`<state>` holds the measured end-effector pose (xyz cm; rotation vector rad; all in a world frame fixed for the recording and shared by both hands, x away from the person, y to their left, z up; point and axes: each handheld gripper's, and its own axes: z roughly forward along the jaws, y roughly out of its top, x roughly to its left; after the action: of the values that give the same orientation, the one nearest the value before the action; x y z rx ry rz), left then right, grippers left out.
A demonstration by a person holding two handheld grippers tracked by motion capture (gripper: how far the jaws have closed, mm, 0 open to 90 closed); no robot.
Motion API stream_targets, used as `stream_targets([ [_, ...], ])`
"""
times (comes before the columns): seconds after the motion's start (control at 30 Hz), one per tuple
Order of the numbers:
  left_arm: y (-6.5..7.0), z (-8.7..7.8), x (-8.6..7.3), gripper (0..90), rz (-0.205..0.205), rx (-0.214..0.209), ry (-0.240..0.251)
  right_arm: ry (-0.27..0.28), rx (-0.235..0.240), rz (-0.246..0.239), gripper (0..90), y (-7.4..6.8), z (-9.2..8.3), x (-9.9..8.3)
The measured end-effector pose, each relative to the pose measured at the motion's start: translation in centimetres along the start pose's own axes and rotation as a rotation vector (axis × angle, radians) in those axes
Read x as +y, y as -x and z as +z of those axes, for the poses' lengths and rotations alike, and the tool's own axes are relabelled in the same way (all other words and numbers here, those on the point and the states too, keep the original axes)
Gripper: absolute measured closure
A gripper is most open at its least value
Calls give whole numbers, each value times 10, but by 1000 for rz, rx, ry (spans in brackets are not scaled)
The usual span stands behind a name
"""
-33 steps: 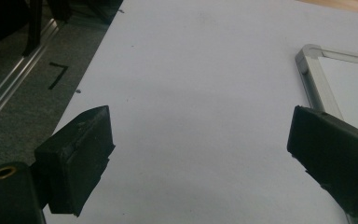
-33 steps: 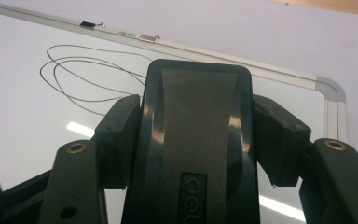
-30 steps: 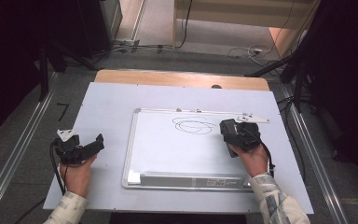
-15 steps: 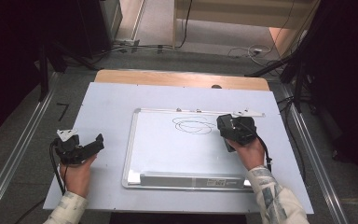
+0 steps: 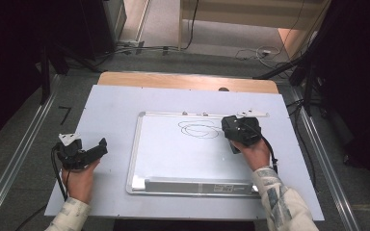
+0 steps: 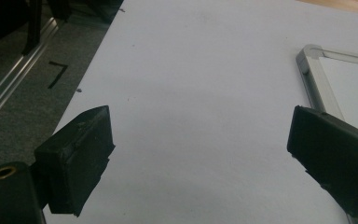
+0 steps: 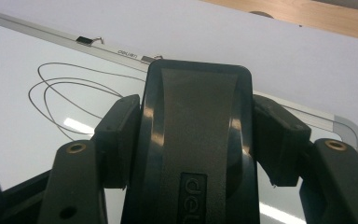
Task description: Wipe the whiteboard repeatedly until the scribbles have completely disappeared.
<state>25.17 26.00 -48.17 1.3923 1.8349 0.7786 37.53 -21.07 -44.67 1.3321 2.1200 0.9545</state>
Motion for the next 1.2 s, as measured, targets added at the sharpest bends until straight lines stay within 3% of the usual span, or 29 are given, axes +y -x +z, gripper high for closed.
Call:
stream_targets([
  [0.4, 0, 1, 0, 73, -4, 0, -3, -36, 12, -51, 359, 2, 26, 2],
  [0.63, 0, 1, 0, 73, -5, 3, -3, -63, 20, -32, 359, 7, 36, 5],
  [1.13, 0, 1, 0, 73, -4, 3, -4, -120, -3, -42, 359, 11, 53, -2],
  [1.2, 0, 1, 0, 73, -6, 3, -3, -118, 9, -21, 359, 13, 54, -3],
])
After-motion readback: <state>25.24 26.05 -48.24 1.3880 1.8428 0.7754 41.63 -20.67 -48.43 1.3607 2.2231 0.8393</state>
